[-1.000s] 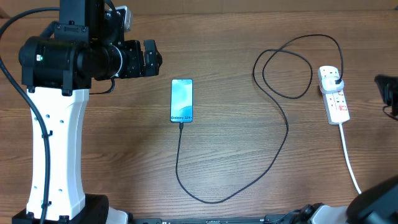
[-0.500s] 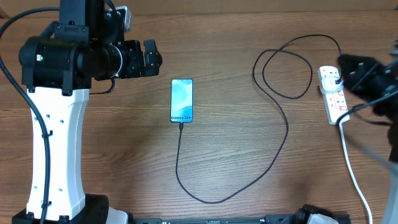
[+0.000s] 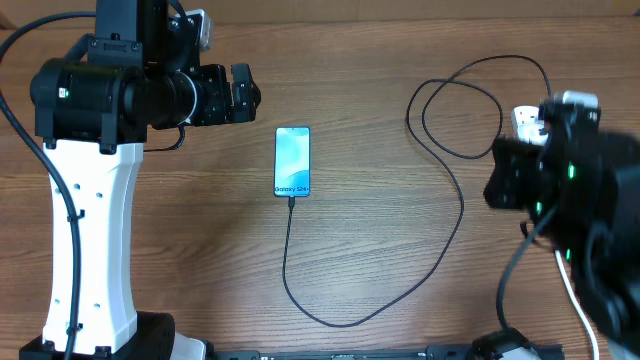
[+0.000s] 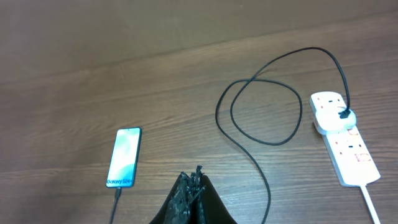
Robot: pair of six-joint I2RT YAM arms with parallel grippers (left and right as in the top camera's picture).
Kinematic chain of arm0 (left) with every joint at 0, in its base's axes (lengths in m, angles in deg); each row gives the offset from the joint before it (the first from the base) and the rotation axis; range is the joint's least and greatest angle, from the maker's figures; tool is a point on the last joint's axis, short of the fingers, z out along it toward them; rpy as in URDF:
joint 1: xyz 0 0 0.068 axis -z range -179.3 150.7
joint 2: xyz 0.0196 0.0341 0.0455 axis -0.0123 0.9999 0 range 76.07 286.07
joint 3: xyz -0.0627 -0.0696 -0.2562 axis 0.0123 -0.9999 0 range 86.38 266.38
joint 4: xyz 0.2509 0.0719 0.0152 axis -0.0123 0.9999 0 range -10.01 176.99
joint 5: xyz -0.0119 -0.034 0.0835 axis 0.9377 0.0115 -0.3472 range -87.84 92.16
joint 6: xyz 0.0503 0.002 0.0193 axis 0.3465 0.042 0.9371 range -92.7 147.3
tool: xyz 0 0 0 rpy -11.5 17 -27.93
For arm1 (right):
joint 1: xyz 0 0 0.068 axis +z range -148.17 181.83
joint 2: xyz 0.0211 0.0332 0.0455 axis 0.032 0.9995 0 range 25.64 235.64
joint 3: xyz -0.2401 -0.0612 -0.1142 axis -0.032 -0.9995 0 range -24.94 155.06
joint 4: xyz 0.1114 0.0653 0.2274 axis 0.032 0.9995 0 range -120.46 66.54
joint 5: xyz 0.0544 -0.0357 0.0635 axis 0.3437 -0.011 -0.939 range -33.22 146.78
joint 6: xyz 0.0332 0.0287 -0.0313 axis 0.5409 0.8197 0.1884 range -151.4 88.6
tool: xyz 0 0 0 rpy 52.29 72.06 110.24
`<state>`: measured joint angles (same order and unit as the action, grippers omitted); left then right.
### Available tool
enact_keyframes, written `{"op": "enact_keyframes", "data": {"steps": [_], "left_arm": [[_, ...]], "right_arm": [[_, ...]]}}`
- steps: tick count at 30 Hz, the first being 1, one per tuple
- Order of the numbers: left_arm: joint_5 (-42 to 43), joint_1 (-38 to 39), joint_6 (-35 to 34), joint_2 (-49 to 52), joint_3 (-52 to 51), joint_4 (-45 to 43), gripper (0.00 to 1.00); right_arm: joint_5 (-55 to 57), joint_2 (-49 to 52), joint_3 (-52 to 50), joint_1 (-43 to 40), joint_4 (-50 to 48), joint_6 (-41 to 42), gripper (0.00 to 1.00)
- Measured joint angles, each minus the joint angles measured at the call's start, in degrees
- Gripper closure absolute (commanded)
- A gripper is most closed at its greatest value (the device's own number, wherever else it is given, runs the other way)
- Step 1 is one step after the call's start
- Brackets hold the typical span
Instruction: Plug charger to phone and switch on socket
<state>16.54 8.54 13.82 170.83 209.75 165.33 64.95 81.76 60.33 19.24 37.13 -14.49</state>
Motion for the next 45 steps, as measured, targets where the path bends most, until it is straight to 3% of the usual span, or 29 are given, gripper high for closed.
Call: {"op": "enact_keyframes", "data": {"steps": [4, 5, 6, 7, 16, 30, 39, 45], "left_arm": [[0.00, 0.00, 0.00, 0.00, 0.00, -0.02, 0.01], [0.00, 0.00, 0.00, 0.00, 0.00, 0.00, 0.00], [0.00, 0.00, 0.00, 0.00, 0.00, 0.00, 0.00], [0.00, 0.00, 0.00, 0.00, 0.00, 0.00, 0.00], [0.00, 0.00, 0.00, 0.00, 0.00, 0.00, 0.00], [0.00, 0.00, 0.00, 0.00, 0.00, 0.00, 0.01], [0.00, 0.00, 0.00, 0.00, 0.00, 0.00, 0.00], [0.00, 0.00, 0.00, 0.00, 0.00, 0.00, 0.01]], "right_arm": [[2.43, -6.71, -6.45, 2.16, -1.53, 1.68, 0.96], [2.82, -8.22, -8.13, 2.19, -1.60, 2.38, 0.90], [2.95, -9.31, -9.42, 2.19, -1.49, 2.71, 0.36], [2.95, -10.34, -10.80, 2.19, -1.16, 3.28, 0.00], [0.83, -10.75, -12.24, 2.19, 6.34, 5.44, 0.00], [0.24, -10.75, -12.24, 2.19, 6.34, 5.55, 0.00], [0.81, -11.43, -12.52, -0.04, -0.59, 5.51, 0.00], [-0.44, -16.46, -17.09, -3.19, -12.07, 2.69, 0.00]]}}
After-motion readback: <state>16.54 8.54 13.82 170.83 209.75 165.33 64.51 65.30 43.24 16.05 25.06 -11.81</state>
